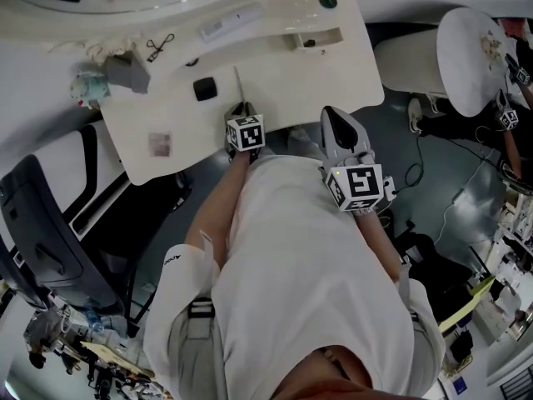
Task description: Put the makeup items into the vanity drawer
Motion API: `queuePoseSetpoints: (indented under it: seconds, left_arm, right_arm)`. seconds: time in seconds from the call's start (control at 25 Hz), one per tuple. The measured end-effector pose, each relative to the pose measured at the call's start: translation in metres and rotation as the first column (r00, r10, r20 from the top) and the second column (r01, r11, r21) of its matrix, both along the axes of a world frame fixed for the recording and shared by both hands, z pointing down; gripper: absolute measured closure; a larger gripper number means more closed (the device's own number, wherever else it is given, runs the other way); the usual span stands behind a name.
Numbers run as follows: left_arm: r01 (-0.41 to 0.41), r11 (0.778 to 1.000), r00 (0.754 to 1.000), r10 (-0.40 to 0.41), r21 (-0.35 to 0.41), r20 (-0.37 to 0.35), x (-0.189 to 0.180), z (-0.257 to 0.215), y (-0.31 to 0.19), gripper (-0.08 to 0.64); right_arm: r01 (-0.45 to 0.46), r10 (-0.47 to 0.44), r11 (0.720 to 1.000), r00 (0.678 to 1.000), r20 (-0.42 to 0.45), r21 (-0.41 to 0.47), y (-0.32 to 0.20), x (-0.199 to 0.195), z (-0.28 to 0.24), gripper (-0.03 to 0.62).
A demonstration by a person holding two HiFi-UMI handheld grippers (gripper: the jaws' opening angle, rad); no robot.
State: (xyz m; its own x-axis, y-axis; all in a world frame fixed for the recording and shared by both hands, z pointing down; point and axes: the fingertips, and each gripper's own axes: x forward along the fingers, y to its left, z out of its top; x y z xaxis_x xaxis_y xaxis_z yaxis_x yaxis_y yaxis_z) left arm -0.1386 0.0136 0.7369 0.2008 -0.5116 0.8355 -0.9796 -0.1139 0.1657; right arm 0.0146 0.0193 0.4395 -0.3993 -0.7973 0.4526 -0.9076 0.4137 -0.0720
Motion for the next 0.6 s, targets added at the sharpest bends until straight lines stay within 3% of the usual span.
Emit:
queuePoseSetpoints:
  seconds: [0.24,0.6]
  left_arm:
    - [-0.034,0.999,0.998,0.034,-0.013,-0.046,-0.009,-0.002,0.005,0.523]
    - [-0.082,0.994,0.991,0.089,0.075,-0.101,-0.026,-0.029,0.005,0.526]
  right_arm:
    - [0.015,-0.015,1.0,1.0,0.006,0.01,0.002,-0.022,-0.001,0.583]
    - [0.032,-0.032,0.999,0.999,0.021,0.017,0.007,-0.055,0.0,0.583]
